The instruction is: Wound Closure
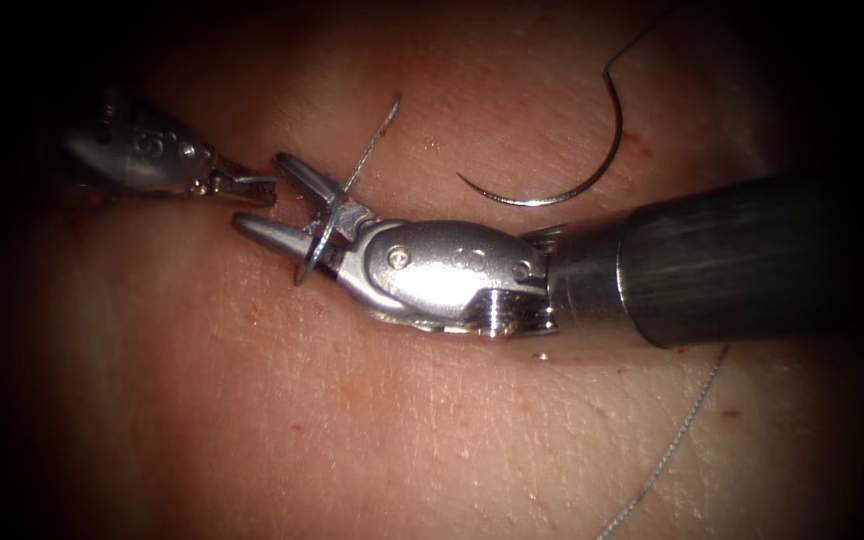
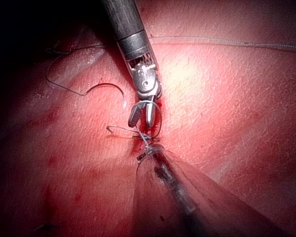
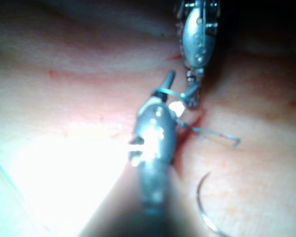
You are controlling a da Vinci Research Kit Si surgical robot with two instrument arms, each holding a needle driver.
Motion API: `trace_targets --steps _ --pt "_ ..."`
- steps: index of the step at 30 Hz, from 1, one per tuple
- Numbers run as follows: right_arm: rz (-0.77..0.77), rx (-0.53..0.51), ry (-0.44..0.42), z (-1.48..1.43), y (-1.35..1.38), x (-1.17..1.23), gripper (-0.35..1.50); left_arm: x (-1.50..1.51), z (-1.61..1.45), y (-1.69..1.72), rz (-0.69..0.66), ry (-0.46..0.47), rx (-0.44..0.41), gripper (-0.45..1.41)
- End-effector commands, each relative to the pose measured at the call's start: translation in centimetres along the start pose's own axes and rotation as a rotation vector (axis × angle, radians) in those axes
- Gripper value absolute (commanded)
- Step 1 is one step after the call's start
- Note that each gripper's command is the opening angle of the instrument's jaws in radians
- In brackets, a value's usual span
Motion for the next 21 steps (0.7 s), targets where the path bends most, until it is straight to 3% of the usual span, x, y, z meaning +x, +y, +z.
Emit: trace_targets --steps 1,12,21 --pt "0.020 -0.014 0.005 -0.03 -0.05 -0.11 0.37 0.01 0.08 0.05 0.001 0.000 -0.001 -0.45" --pt "0.156 -0.160 0.035 -0.23 0.06 -0.24 0.36 0.20 -0.11 0.35 0.000 0.018 -0.016 -0.45" --pt "0.227 -0.291 0.003 -0.36 0.15 -0.43 0.52 0.34 -0.18 0.30 -0.012 0.029 -0.006 -0.45"
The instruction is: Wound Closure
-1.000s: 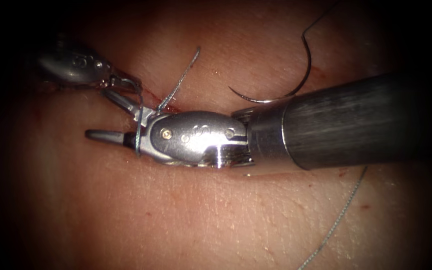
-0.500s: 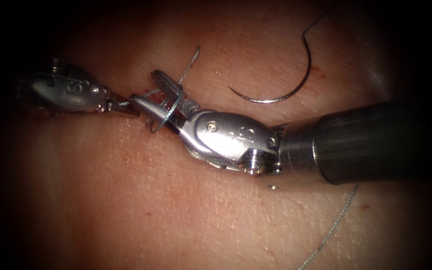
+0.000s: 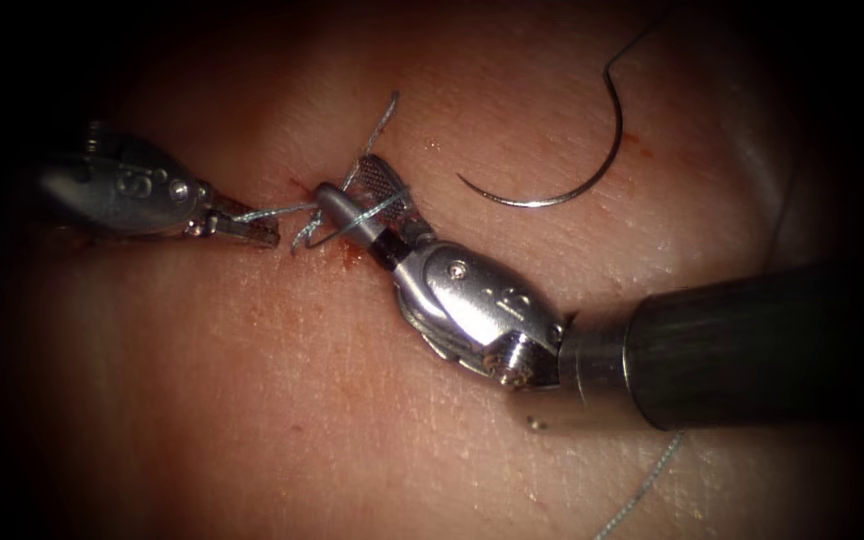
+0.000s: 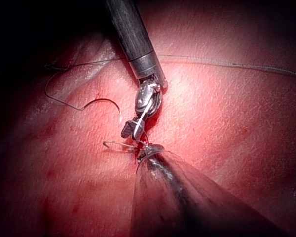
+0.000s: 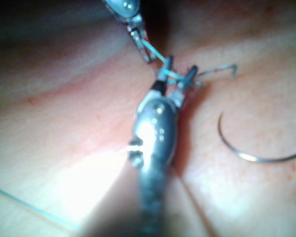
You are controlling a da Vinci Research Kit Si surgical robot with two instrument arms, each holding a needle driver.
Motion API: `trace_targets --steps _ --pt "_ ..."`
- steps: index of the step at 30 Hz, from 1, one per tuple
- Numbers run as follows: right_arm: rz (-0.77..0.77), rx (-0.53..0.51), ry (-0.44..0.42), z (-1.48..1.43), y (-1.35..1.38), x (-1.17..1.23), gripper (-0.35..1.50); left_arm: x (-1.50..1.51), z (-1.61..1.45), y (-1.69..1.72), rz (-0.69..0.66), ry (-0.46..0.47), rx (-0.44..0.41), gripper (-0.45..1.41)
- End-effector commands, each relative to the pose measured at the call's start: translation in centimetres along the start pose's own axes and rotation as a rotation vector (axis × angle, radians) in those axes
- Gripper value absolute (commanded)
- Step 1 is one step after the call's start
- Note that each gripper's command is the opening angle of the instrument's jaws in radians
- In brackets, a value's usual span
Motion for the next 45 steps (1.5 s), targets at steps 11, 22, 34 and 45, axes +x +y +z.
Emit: trace_targets --steps 11,22,34,45 --pt "0.065 -0.090 -0.011 0.09 0.16 -0.11 0.64 0.11 0.12 0.09 0.008 0.001 -0.002 -0.45" --pt "0.127 -0.046 -0.140 0.58 0.19 -0.23 0.76 0.09 0.09 0.12 0.013 0.004 -0.006 -0.45" --pt "0.106 -0.071 -0.269 0.83 0.28 -0.26 0.68 0.09 0.10 0.13 0.013 0.003 -0.005 -0.45" --pt "0.102 -0.065 -0.330 1.07 0.25 -0.33 0.22 0.07 0.12 0.18 0.016 0.003 -0.002 -0.45"
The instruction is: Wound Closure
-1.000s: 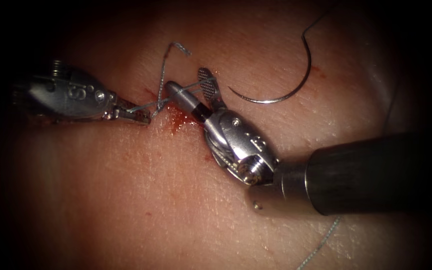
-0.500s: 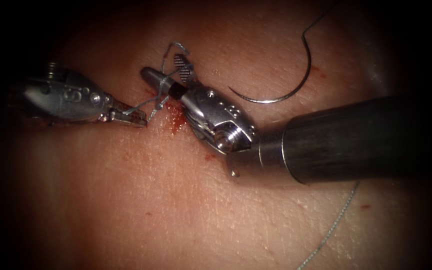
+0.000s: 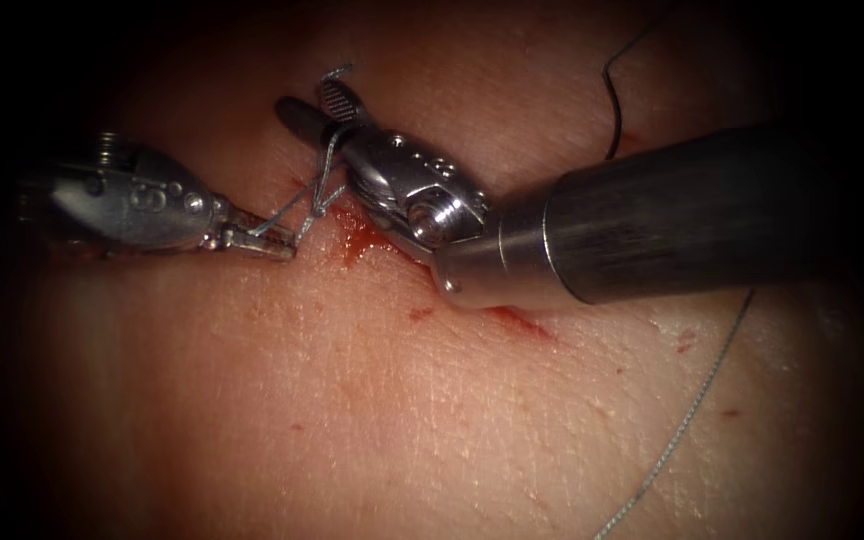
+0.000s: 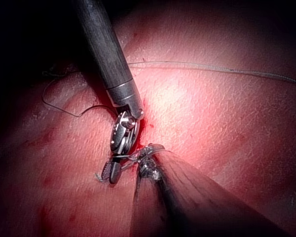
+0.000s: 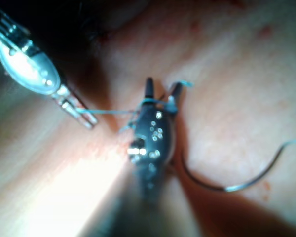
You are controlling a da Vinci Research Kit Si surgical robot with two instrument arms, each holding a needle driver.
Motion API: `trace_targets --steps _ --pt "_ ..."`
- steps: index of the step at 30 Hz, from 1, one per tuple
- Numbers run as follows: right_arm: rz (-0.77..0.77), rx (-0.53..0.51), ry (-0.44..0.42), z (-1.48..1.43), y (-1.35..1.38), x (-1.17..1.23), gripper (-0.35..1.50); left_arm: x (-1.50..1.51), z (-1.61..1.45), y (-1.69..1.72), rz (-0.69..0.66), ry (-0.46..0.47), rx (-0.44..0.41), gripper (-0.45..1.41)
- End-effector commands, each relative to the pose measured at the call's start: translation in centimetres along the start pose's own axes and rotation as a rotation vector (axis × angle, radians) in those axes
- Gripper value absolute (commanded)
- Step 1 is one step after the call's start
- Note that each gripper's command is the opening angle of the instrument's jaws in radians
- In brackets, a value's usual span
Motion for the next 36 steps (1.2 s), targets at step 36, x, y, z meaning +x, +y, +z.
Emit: trace_targets --steps 36 --pt "-0.251 0.150 0.077 -0.96 -0.73 -0.29 -0.35 -0.13 0.36 -1.87 -0.098 -0.038 0.047 -0.45"
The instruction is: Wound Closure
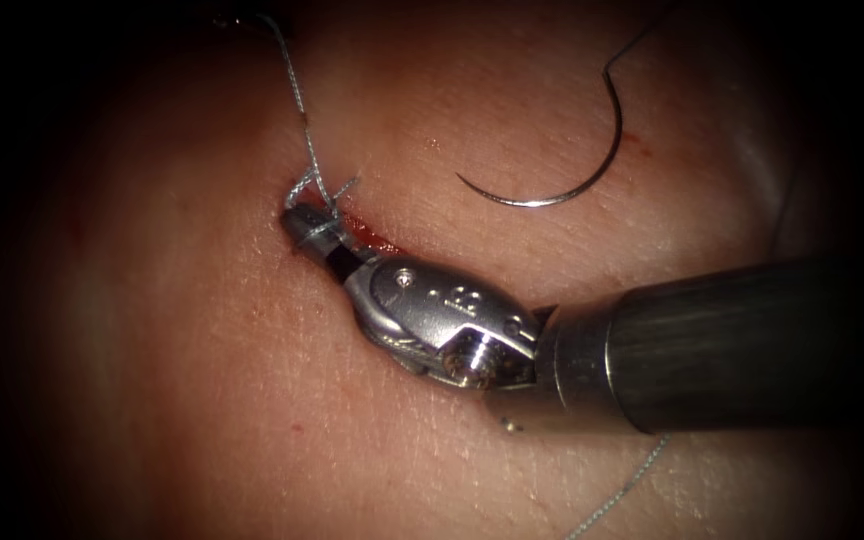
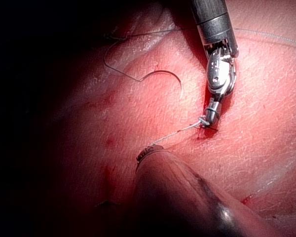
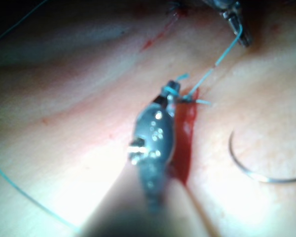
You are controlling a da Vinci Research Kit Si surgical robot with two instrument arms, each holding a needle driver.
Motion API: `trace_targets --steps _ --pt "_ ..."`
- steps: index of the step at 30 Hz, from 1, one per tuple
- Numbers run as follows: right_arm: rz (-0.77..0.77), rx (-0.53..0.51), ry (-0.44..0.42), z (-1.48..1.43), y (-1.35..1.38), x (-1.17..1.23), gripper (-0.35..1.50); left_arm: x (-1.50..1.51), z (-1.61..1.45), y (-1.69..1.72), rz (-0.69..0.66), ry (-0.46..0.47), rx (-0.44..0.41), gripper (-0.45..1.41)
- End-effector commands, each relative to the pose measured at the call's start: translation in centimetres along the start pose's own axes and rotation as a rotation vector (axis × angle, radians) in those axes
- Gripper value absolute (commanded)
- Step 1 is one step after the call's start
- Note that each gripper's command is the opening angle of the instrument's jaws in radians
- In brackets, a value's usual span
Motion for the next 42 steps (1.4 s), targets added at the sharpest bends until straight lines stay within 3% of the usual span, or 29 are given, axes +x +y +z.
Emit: trace_targets --steps 1,11,29,42 --pt "0.000 0.003 -0.002 0.03 -0.07 -0.11 -0.35 0.06 0.12 -0.03 -0.004 0.004 -0.002 -0.45" --pt "-0.032 0.032 -0.047 0.06 -0.22 -0.45 -0.35 0.39 0.41 -0.31 -0.031 0.019 -0.012 -0.45" --pt "-0.034 0.083 -0.059 0.08 -0.51 -0.49 -0.35 0.80 0.62 -0.87 -0.049 0.061 0.038 -0.45" --pt "-0.043 0.108 -0.073 0.13 -0.49 -0.58 -0.35 1.04 0.92 -1.12 -0.065 0.079 0.083 -0.45"
